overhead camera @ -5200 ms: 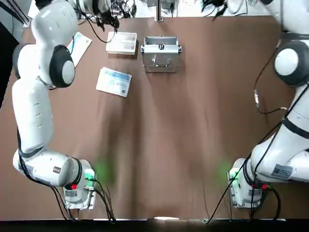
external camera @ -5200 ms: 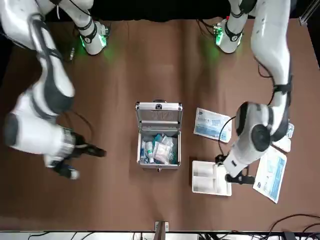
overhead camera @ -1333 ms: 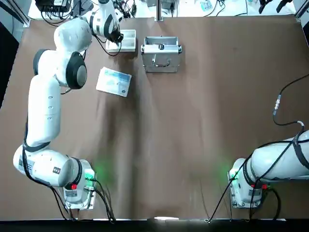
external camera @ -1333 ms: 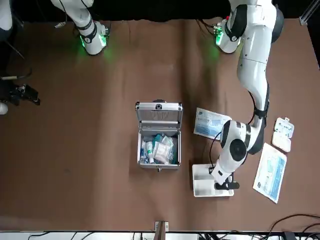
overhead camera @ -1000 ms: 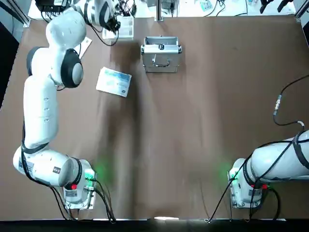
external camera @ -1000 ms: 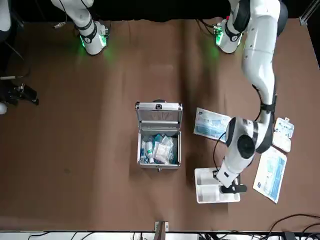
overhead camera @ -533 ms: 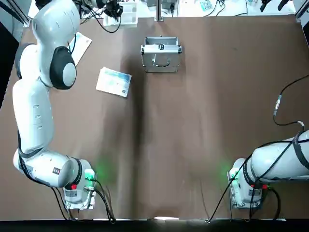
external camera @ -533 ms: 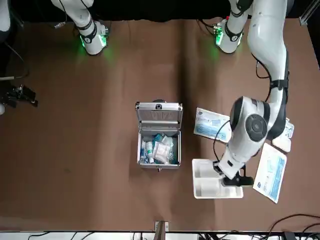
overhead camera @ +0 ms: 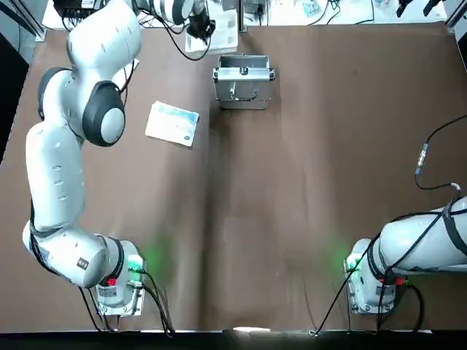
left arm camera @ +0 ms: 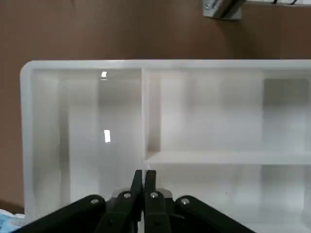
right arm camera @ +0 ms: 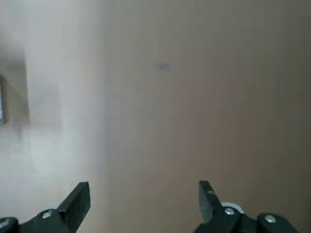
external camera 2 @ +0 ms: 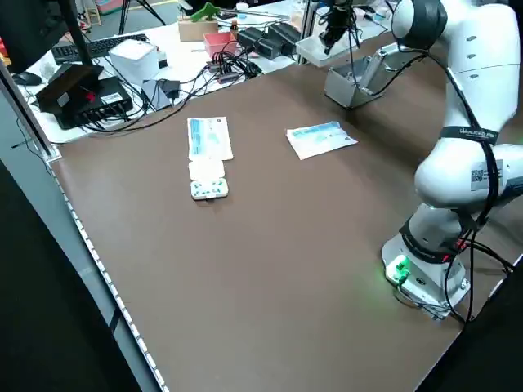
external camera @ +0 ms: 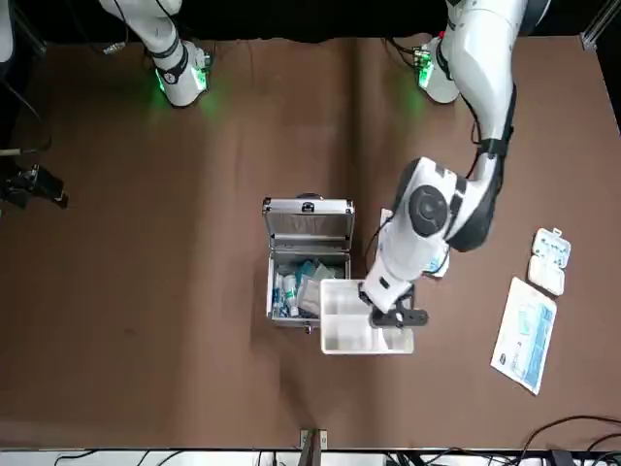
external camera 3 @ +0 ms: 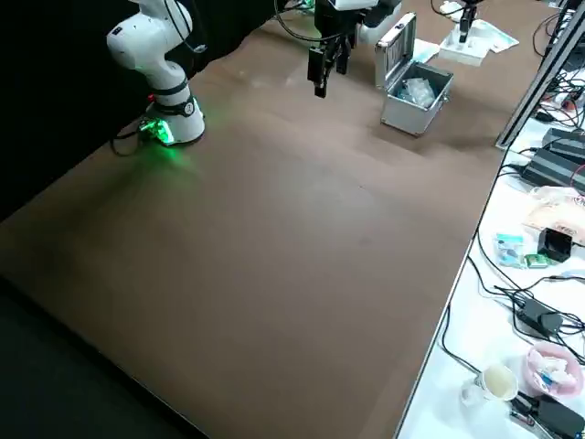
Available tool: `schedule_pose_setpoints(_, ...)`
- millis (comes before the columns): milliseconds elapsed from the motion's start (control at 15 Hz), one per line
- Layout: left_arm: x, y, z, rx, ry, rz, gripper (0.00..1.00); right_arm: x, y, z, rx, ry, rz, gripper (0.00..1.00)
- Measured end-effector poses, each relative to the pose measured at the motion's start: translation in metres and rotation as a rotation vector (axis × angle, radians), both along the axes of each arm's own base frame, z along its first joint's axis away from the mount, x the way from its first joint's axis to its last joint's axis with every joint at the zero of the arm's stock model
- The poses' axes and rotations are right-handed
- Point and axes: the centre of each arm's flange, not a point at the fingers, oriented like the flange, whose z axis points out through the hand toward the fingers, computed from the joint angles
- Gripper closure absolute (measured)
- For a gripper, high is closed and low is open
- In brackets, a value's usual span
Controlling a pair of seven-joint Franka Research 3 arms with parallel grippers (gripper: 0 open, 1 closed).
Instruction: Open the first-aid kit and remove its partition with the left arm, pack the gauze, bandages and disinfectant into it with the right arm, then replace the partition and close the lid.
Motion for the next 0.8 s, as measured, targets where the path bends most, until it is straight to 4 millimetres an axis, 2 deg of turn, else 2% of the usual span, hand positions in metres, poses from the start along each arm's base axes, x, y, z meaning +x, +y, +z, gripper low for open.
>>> schedule_pose_setpoints(267,-0.020,-0.036,0.000,-0.008,0.003,-0.017,0.97,0.002,0.002,0.002,0.049,-0.028,-0.008,0.01)
schedule_pose_setpoints(800,-0.048,-0.086,0.000,-0.031,-0.027,-0.083,0.97,0.001,-0.007,0.000,0.057,-0.023,-0.018,0.01)
